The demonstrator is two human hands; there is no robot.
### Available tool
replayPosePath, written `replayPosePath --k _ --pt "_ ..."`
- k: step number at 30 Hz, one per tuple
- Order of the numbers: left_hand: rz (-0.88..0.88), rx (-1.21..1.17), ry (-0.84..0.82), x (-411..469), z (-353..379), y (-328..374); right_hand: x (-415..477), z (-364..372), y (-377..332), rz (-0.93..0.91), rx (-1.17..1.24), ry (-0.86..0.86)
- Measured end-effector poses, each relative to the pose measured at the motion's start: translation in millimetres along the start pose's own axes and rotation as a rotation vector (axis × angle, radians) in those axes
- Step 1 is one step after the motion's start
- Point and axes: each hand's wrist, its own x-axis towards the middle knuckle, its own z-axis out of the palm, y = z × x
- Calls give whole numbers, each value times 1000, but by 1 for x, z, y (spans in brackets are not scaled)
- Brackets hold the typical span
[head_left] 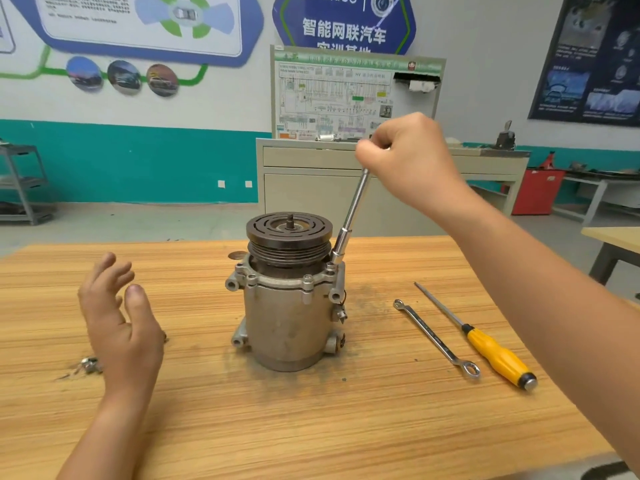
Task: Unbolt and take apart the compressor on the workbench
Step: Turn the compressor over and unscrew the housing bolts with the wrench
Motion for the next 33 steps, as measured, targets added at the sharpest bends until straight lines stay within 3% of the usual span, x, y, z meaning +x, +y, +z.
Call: replayPosePath --k 6,10,19,26,29,33 --pt "-77 10 -99 -6 5 9 10 5 -6 -15 6 -119" --pt "6 20 -310 0 23 43 21 8 -16 -46 6 -246" --pt "159 -146 -513 80 80 158 38 13 -24 -127 -25 -420" --pt "188 -100 -733 104 116 170 44 27 -20 -211 -14 -379" --pt "154 -190 -845 104 126 169 41 27 -13 -239 -6 -321" --pt "106 -302 -831 91 135 169 38 16 -7 -226 50 -349"
